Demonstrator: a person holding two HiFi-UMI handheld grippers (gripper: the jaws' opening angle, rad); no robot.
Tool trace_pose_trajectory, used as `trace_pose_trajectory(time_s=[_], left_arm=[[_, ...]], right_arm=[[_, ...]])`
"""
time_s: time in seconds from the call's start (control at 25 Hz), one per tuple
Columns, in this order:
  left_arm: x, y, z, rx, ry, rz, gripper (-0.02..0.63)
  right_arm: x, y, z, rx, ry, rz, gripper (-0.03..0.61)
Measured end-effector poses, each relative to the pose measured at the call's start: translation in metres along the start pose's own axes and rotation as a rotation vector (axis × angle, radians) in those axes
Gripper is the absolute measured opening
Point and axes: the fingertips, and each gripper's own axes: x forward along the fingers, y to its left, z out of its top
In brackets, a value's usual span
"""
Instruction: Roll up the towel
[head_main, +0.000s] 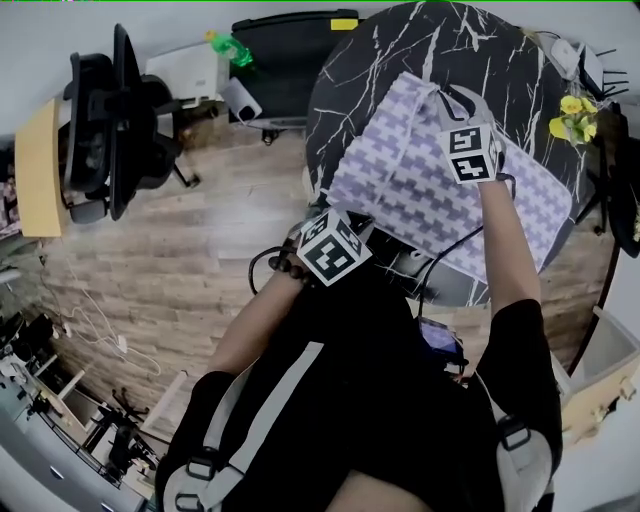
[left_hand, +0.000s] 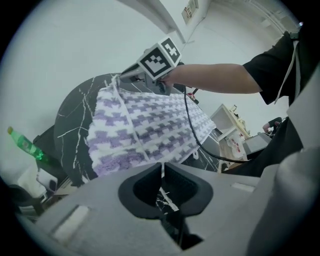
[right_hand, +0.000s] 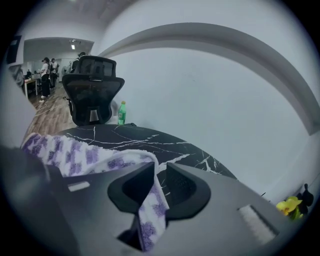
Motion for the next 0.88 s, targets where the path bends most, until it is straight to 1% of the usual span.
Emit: trace_pose_trajectory(time_s=[0.16,0.2,0.28,0.32,0.36,0.44,0.52,0.64,0.68,0.76,0.88], left_arm=[[-0.018,0.041,-0.018,-0.081,-0.003,0.121,0.037],[-0.021,0.051,-0.023,-0.102,-0.004,0.149,0.037],[-0.025,0.066,-0.031,-0.119,0.001,0.185,0.065],[-0.024,0.071,-0.035,-0.113,0.009,0.192,0.079],[-0.023,0.074,-0.039,-0.102,0.019,0.197,0.106],[-0.019,0.078,-0.043,-0.084,0.032,0.199,0.123],[-0.017,0.078,-0.043,-0.089,0.025,0.183,0.131],[-0.019,0.078,-0.042,-0.106,0.007,0.156,0.149],[-0.021,0.079,-0.043,-0.104,0.008,0.149,0.156],[-0.027,0.083,-0.043,-0.101,-0.003,0.142,0.16],[-0.033,0.095,-0.037,-0.119,-0.033,0.139,0.16]], right_arm=[[-0.01,-0.011,0.002,0.033,0.021,-0.055,0.08],[-0.014,-0.012,0.003,0.062,0.016,-0.06,0.08],[-0.02,-0.01,0.002,0.157,0.004,-0.049,0.08],[-0.021,-0.007,0.0,0.215,-0.002,-0.04,0.083],[-0.022,-0.003,-0.001,0.275,-0.009,-0.029,0.086],[-0.024,0.005,-0.004,0.397,-0.017,-0.003,0.098],[-0.024,0.014,-0.006,0.507,-0.02,0.034,0.127],[-0.022,0.028,-0.009,0.615,-0.012,0.082,0.173],[-0.022,0.03,-0.01,0.63,-0.009,0.082,0.179],[-0.022,0.029,-0.007,0.624,-0.011,0.036,0.183],[-0.025,0.018,0.006,0.551,-0.036,-0.056,0.183]])
